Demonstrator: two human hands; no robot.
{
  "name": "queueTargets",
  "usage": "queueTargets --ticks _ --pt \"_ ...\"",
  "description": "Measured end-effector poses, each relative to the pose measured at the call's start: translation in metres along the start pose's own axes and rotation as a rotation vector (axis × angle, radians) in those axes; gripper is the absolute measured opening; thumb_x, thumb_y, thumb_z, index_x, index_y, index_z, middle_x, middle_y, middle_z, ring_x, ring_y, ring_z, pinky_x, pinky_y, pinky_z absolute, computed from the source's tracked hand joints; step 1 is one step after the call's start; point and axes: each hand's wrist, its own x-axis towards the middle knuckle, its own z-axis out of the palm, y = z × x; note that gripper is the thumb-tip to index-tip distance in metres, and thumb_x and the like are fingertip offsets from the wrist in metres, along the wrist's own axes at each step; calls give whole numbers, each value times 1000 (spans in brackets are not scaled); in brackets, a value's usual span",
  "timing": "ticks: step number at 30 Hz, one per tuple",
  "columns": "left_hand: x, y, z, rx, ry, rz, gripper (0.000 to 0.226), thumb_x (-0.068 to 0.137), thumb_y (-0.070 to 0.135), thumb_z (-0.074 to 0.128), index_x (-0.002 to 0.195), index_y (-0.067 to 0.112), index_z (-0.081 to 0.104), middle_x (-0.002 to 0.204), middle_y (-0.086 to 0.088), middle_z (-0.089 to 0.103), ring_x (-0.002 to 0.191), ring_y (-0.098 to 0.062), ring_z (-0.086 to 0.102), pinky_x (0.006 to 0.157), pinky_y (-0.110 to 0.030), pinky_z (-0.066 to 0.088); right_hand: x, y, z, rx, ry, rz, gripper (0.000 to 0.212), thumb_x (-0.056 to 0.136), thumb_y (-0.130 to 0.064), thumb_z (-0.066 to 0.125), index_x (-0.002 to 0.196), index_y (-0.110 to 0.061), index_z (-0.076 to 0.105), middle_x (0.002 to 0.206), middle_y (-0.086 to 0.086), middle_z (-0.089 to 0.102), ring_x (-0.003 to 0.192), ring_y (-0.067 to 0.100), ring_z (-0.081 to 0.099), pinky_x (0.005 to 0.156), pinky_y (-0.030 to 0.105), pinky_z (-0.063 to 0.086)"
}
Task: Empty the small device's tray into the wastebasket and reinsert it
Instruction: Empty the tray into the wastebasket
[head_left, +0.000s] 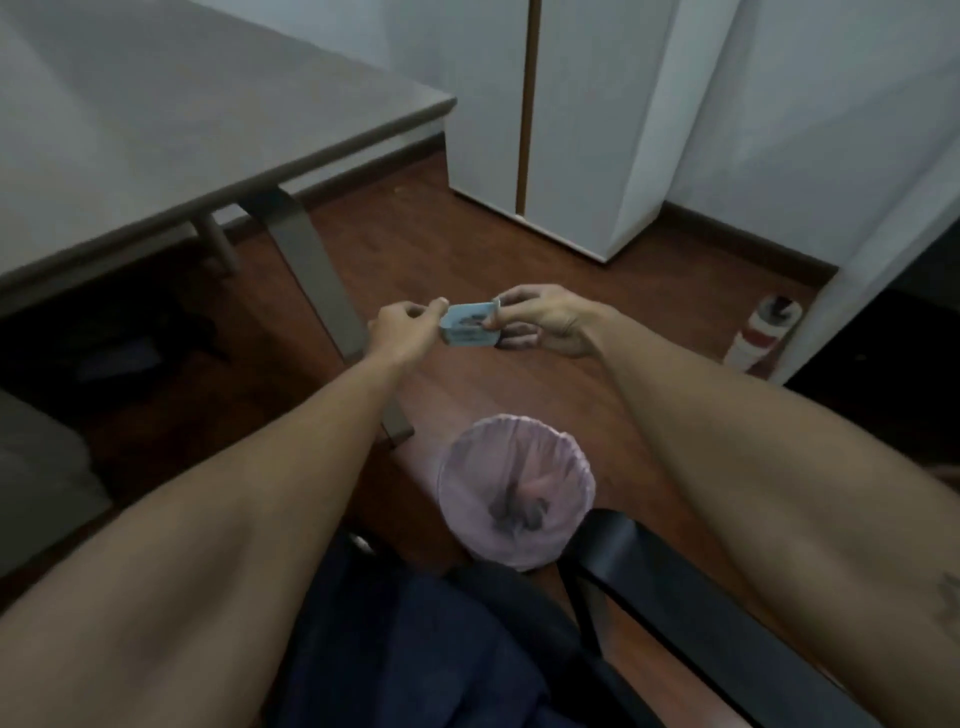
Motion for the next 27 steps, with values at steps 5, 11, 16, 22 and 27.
queueTargets --ticks 5,11,16,22,27 --pt "1 -90 75 58 -91 -173 56 80 52 60 122 15 64 124 -9 66 115 -28 59 99 -38 47 32 100 -36 -30 -36 128 34 71 13 77 95 -6 62 99 15 65 93 28 67 89 43 57" --pt "-4 -175 125 69 -51 -331 53 91 54 43 126 17 59 132 -17 59 123 -37 52 101 -38 40 50 200 -65 -168 21 276 30 70 11 79 91 -5 65 96 14 65 77 20 71 62 29 60" --pt "-9 -217 141 195 -58 -353 48 92 35 55 136 17 49 135 -17 56 124 -37 52 100 -39 42 59 255 -68 -312 82 375 35 67 1 86 91 -9 62 106 19 64 85 26 67 58 31 60" --pt "-12 -237 152 157 -36 -387 49 90 10 52 134 30 49 126 -15 63 115 -37 56 88 -32 44 74 282 -53 -855 67 332 46 59 -44 87 92 -19 66 91 2 75 84 15 69 67 26 55" --pt "-15 -243 152 170 22 -390 59 89 3 36 133 39 51 119 -19 64 107 -39 60 92 -35 48 84 290 -43 -946 51 324 50 60 -45 81 97 -18 64 80 -6 67 66 5 60 44 10 36"
